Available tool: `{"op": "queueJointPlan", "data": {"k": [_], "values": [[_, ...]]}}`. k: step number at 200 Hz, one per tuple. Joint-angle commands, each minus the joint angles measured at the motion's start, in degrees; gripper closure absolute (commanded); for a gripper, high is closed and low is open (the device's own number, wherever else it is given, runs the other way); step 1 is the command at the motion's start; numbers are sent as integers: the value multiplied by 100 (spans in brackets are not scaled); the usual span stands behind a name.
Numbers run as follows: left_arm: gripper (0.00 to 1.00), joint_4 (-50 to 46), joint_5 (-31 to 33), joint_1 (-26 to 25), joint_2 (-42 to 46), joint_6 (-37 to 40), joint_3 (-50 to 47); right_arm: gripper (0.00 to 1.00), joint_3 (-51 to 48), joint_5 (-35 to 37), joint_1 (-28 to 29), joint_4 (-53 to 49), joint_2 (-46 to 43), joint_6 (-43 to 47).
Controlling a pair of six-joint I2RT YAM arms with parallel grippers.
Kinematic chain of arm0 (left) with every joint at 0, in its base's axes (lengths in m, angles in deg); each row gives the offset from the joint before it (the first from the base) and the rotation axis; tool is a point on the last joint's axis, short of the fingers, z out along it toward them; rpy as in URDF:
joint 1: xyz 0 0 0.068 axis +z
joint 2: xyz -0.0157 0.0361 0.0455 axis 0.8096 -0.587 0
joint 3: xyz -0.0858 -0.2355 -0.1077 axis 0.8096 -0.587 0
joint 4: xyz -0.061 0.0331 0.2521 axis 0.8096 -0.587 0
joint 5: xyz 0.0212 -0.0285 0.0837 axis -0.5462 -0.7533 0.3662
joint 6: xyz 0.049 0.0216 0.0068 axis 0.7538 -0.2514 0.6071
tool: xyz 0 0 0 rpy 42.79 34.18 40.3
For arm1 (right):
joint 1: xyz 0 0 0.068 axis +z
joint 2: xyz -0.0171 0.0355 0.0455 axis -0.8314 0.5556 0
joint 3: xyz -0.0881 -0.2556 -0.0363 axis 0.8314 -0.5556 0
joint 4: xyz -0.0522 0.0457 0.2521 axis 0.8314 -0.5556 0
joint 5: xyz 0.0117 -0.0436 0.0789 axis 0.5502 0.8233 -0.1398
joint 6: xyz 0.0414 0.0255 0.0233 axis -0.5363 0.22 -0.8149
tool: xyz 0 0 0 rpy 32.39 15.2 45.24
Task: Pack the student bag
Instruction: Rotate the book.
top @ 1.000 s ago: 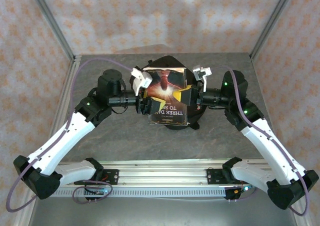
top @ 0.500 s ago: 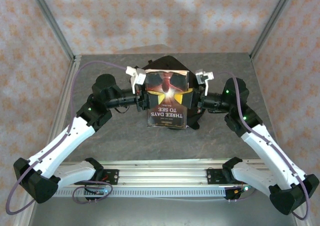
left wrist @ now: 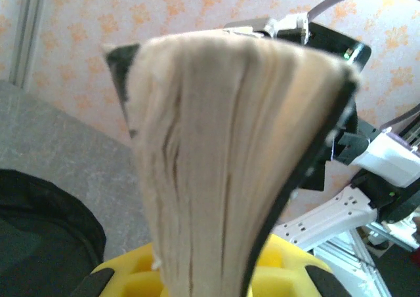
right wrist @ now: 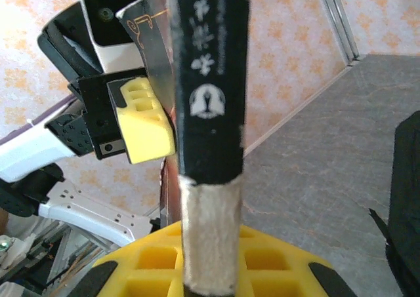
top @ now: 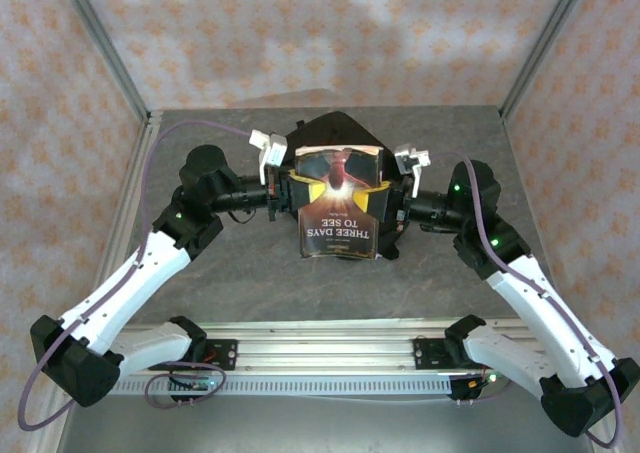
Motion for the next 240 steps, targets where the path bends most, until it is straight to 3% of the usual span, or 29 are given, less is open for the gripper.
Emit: {"op": "queueJointPlan", "data": {"k": [1, 15, 18, 36, 41, 46, 84, 97, 111, 146, 178, 206, 240], "values": [[100, -26, -552, -44, -84, 142, 249, 100, 353, 227, 13, -47, 37, 222], [100, 101, -280, -46, -50, -11, 213, 98, 409, 675, 16, -176, 35, 211], [100, 138, -205, -43, -32, -62, 199, 92, 418, 847, 12, -215, 27, 201], [100, 637, 589, -43, 93, -687, 17, 34, 280, 2196, 11, -172, -138, -52], [100, 773, 914, -51, 133, -952, -37, 23, 194, 2553, 11, -87, -202, -183], [100, 924, 1271, -50, 186, -1209, -98, 19, 98, 2846, 16, 30, -262, -370], [100, 1825, 4076, -173, 621, -3075, -919, 18, -195, 4530, 15, 23, -477, -1599], [100, 1965, 4933, -226, 794, -3711, -1265, 16, -432, 4598, 18, 365, -591, -2138], [100, 1930, 5417, -266, 873, -4171, -1448, 14, -799, 4438, 16, 1053, -620, -2910], [100, 1990, 5710, -315, 833, -4840, -1575, 4, -1265, 3920, 147, 2369, -64, -4522], [100, 1899, 5768, -365, 800, -5019, -1540, 3, -1504, 4038, 563, 3392, 426, -4987], [100, 1875, 5769, -376, 753, -5123, -1575, 8, -1513, 3936, 825, 4209, 895, -5251], [100, 1853, 5838, -388, 728, -5230, -1657, 22, -1499, 3959, 1102, 4699, 1289, -5492]]}}
